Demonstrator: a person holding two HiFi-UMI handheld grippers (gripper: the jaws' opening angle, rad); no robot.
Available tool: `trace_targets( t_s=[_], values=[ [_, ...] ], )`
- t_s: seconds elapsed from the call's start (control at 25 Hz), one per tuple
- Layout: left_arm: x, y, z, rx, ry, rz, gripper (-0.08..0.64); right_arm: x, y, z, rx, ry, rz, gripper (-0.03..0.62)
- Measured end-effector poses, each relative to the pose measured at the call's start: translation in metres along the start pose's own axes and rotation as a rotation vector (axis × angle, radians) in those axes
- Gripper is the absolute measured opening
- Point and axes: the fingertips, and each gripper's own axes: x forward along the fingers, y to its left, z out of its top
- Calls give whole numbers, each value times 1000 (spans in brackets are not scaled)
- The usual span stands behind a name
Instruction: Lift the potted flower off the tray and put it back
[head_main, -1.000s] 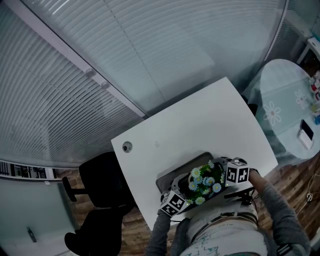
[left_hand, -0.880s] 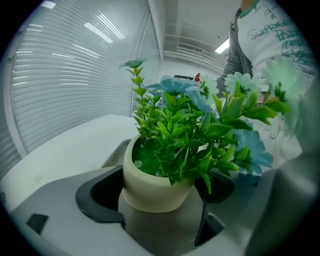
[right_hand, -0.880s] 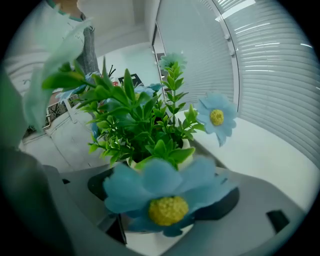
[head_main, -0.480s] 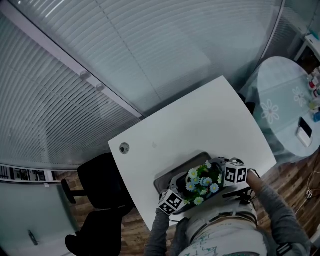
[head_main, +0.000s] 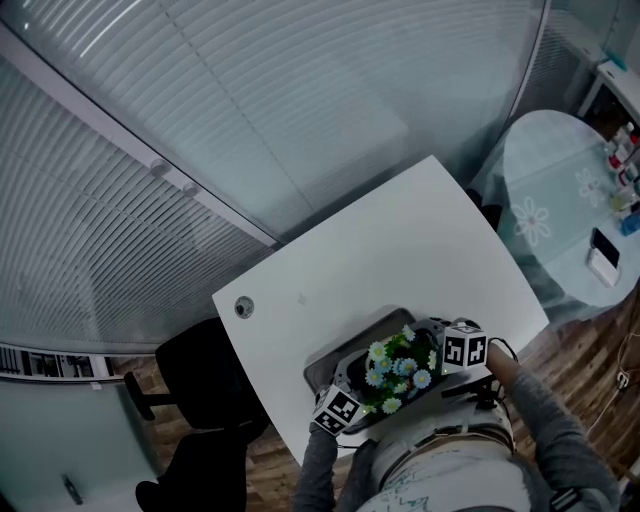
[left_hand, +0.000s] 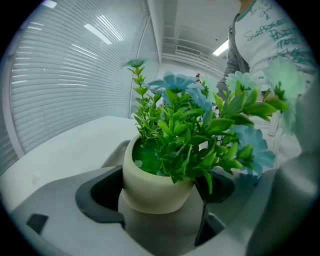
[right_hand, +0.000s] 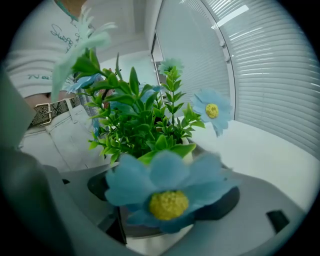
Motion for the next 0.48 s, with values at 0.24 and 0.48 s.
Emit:
trace_targets(
  t_s=[0.24,0.48],
  values=[
    [-1,0,0,8,-8,6,443,1,0,0,2,18,-2,377],
    [-4,0,5,7,-15,2,443,-1,2,0,20,18,4,377]
  ],
)
